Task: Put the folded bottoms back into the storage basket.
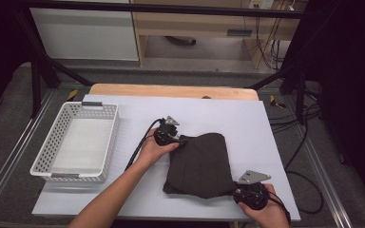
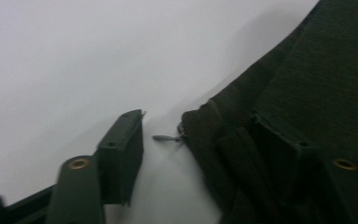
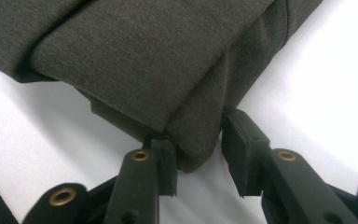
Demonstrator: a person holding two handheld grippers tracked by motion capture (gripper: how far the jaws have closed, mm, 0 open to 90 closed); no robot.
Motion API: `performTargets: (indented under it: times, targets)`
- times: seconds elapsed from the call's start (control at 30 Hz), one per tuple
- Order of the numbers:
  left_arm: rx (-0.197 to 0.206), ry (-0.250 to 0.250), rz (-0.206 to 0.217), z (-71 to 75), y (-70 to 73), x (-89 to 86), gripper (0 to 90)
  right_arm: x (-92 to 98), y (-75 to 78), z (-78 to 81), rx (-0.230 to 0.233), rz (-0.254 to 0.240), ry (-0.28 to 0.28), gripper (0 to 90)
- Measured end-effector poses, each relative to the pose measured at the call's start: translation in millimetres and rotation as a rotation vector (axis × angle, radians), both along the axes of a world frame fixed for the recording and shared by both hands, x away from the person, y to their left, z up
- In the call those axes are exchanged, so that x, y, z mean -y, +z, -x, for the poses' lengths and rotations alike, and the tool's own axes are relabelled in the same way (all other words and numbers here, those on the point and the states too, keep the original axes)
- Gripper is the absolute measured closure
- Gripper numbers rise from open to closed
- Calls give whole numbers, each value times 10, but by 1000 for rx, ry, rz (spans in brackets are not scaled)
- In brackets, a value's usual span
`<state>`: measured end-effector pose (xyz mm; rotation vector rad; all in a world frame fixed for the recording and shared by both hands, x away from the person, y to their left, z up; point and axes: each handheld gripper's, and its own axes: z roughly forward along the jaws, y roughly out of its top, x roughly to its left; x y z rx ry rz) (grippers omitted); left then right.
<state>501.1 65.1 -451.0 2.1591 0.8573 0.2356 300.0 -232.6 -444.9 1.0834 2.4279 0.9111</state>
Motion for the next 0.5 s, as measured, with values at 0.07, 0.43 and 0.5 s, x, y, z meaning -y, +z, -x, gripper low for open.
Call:
performTargets:
  times: [0.07,0.43,0.5]
  targets:
    - [-12,-9,11,4,2,14,455,0,-1,-1,-1,-1,-3,650]
    - [-40,-31,39,-15,-2,16,563,-6,-2,-3,-1,-2,-13,631]
    - [-50,-32,50,-17,-5,13,594,-7,1,-2,-2,-1,-12,628]
